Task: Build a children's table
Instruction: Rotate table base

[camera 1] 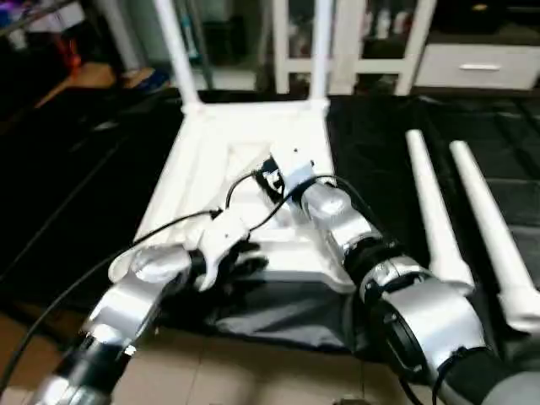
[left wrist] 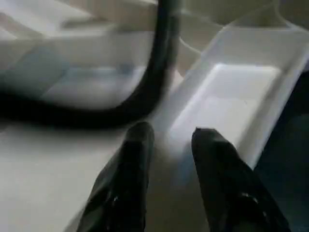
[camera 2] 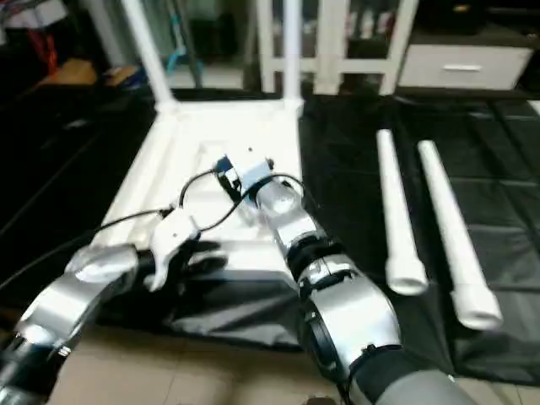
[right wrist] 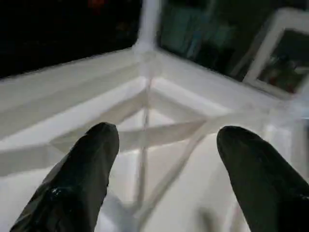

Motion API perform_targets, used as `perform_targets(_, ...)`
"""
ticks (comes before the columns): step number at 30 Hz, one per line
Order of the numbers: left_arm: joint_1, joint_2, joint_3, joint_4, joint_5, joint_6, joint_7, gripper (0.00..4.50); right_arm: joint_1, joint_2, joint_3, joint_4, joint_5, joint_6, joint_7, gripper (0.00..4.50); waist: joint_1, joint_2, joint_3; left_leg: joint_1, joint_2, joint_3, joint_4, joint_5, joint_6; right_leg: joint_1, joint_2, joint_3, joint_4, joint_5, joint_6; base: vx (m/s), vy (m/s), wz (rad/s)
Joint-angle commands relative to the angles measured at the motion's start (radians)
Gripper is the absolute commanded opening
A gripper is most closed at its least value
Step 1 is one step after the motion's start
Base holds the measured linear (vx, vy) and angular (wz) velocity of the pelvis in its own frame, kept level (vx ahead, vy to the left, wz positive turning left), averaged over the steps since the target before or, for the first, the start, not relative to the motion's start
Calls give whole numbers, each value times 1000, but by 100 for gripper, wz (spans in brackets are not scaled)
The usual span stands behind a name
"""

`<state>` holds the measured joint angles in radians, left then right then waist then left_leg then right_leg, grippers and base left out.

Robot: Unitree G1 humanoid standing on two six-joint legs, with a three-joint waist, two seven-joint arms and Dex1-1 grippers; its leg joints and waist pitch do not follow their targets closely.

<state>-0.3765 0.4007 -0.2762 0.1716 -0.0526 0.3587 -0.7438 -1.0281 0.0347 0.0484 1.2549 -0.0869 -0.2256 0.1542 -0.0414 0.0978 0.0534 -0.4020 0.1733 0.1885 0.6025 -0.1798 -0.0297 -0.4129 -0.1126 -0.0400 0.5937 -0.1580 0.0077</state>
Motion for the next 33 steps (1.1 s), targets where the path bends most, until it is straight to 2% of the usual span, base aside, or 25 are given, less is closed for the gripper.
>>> perform_targets(1,-22,29,55,45,40,-24,58,163,-41,-33,-62,-20,57,-43,5,360,0,9,-69,31,34,-17,-83,-342,16,37,-15,10,-50,-125,-263,0,0,0)
perform_targets(2,-25,34,59,47,41,-30,61,163,-43,-38,-71,-26,66,-48,14,360,1,18,-73,31,34,-18,-80,-328,21,42,-16,8,-45,-112,-266,0,0,0)
perform_targets(5,-38,67,104,27,14,-41,46,163,-24,-100,-99,-97,105,-77,103,360,1,12,-79,27,32,-15,-73,-286,54,51,-18,4,-41,-71,-281,0,0,0)
perform_targets(7,-54,88,135,8,-23,-30,3,163,28,-158,-99,-173,116,-61,184,360,2,17,-79,27,31,-13,-68,-256,72,51,-17,3,-39,-57,-293,0,0,0)
perform_targets(8,-54,88,135,8,-23,-30,2,163,28,-158,-99,-173,116,-61,185,360,4,15,-78,27,30,-12,-68,-250,79,53,-16,2,-41,-53,-294,0,0,0)
perform_targets(9,-62,98,141,7,-43,-27,-27,163,91,-195,-92,-256,129,-22,260,360,7,12,-80,26,30,-11,-65,-223,92,54,-16,2,-39,-38,-303,0,0,0)
perform_targets(10,-65,100,140,10,-46,-29,-33,163,113,-206,-86,-283,128,-14,279,360,13,10,-80,27,30,-10,-64,-219,96,56,-15,1,-41,-38,-299,0,0,0)
perform_targets(11,-70,105,136,17,-53,-30,-50,163,165,-232,-67,-349,122,2,324,360,16,16,-80,28,32,-10,-63,-209,101,54,-14,2,-42,-31,-297,0,0,0)
perform_targets(12,-70,105,135,17,-54,-30,-52,163,171,-235,-64,-357,121,4,329,360,25,12,-82,26,31,-10,-62,-195,101,57,-14,2,-39,-24,-299,0,0,0)
perform_targets(13,-78,107,125,31,-57,-38,-70,163,232,-262,-40,-439,123,31,386,360,25,11,-84,25,32,-10,-60,-191,101,56,-15,3,-37,-26,-302,0,0,0)
perform_targets(14,-80,107,123,34,-57,-40,-73,163,244,-267,-36,-455,125,38,397,360,27,22,-82,26,30,-11,-61,-197,101,57,-14,2,-37,-34,-301,0,0,0)
perform_targets(15,-101,104,104,73,-49,-68,-102,163,327,-303,-4,-576,145,96,476,360,31,15,-80,27,32,-10,-63,-225,99,56,-10,1,-42,-62,-295,0,0,0)
perform_targets(16,-120,99,93,109,-42,-87,-124,163,377,-328,18,-649,157,129,522,360,39,16,-80,33,33,-8,-64,-244,96,52,-9,4,-48,-88,-283,0,0,0)
perform_targets(18,-137,90,93,139,-44,-93,-139,163,409,-347,34,-699,163,147,551,360,44,18,-80,32,34,-8,-67,-259,84,50,-10,5,-47,-108,-278,0,0,0)
perform_targets(19,-169,78,89,180,-62,-78,-187,163,464,-375,48,-793,199,214,597,360,45,25,-77,32,33,-9,-70,-281,75,51,-11,6,-50,-140,-269,0,0,0)
perform_targets(22,-201,69,79,223,-67,-79,-221,193,522,-409,59,-900,231,271,643,360,49,22,-73,35,34,-10,-76,-334,57,48,-10,8,-58,-198,-253,0,0,0)
perform_targets(23,-210,71,67,235,-64,-81,-244,198,544,-424,63,-942,248,301,660,360,50,34,-74,39,36,-12,-76,-353,45,44,-14,10,-58,-211,-249,0,0,0)
perform_targets(24,-212,81,49,237,-67,-76,-291,202,578,-444,65,-1001,264,336,681,360,44,40,-73,34,35,-14,-79,-369,36,46,-16,9,-59,-223,-245,0,0,0)
perform_targets(25,-205,95,29,222,-75,-66,-344,210,607,-464,66,-1048,276,365,696,360,47,29,-72,36,35,-14,-80,-370,38,51,-15,10,-66,-235,-234,0,0,0)
perform_targets(26,-197,108,12,205,-85,-56,-390,220,633,-480,64,-1092,284,394,709,360,47,29,-72,36,35,-14,-80,-370,38,51,-15,10,-66,-235,-234,0,0,0)
perform_targets(27,-178,125,-10,178,-100,-43,-448,220,666,-502,62,-1151,299,437,726,360,46,32,-73,29,35,-14,-80,-347,49,52,-18,12,-65,-235,-234,0,0,0)
perform_targets(28,-178,125,-11,178,-100,-43,-449,220,666,-503,62,-1153,300,438,727,360,47,37,-75,28,37,-15,-80,-332,54,52,-20,11,-64,-238,-232,0,0,0)
perform_targets(29,-174,128,-17,176,-103,-44,-466,220,679,-510,59,-1179,306,461,733,360,43,36,-73,27,35,-14,-79,-329,56,50,-19,11,-65,-245,-231,0,0,0)
perform_targets(30,-164,133,-28,169,-111,-34,-498,220,701,-527,57,-1225,318,500,742,360,41,40,-73,27,34,-14,-79,-337,55,50,-19,10,-67,-270,-225,0,0,0)
perform_targets(33,-157,130,-42,187,-93,-48,-517,220,730,-551,59,-1289,332,555,742,360,37,41,-73,28,35,-15,-78,-337,54,46,-21,11,-71,-321,-207,0,0,0)
